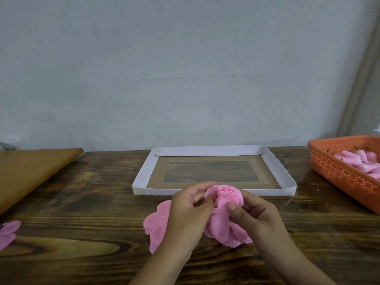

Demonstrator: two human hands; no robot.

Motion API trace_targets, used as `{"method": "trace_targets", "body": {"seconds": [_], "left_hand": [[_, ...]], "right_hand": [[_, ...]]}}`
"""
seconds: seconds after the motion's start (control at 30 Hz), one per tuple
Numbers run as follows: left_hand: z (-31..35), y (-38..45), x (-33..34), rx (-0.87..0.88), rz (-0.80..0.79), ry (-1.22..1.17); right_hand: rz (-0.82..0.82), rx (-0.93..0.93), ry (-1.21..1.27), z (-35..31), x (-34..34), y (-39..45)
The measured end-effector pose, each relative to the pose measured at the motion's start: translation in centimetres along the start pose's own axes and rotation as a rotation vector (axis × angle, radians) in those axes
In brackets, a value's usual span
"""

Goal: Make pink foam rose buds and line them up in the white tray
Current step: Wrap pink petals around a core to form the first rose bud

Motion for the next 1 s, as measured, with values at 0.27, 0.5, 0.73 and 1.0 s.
{"method": "trace_targets", "body": {"seconds": [0.27, 0.5, 0.73, 1.0], "left_hand": [[0.6, -0.4, 0.8, 0.049, -0.062, 0.019], [0.5, -0.5, 0.8, 0.051, -0.100, 0.007], [0.4, -0.3, 0.9, 0.021, -0.165, 0.079], [0.5, -0.1, 0.8, 0.009, -0.121, -0.050]], "right_hand": [[0.023, 0.052, 0.102, 0.5, -0.2, 0.0], [0.041, 0.052, 0.084, 0.4, -0.6, 0.0], [0.110, 0.055, -0.005, 1.1, -1.3, 0.0], [0.081, 0.092, 0.098, 1.5, -1.3, 0.1]]}}
Point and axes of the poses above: each hand's wrist, its own y-axis towards the middle knuckle, its own x-axis out of the palm, z = x × y, the point moved 6 cm from there along y, towards the middle knuckle, and after that the axes turned 5 degrees about -y, right-handed, at the moved point
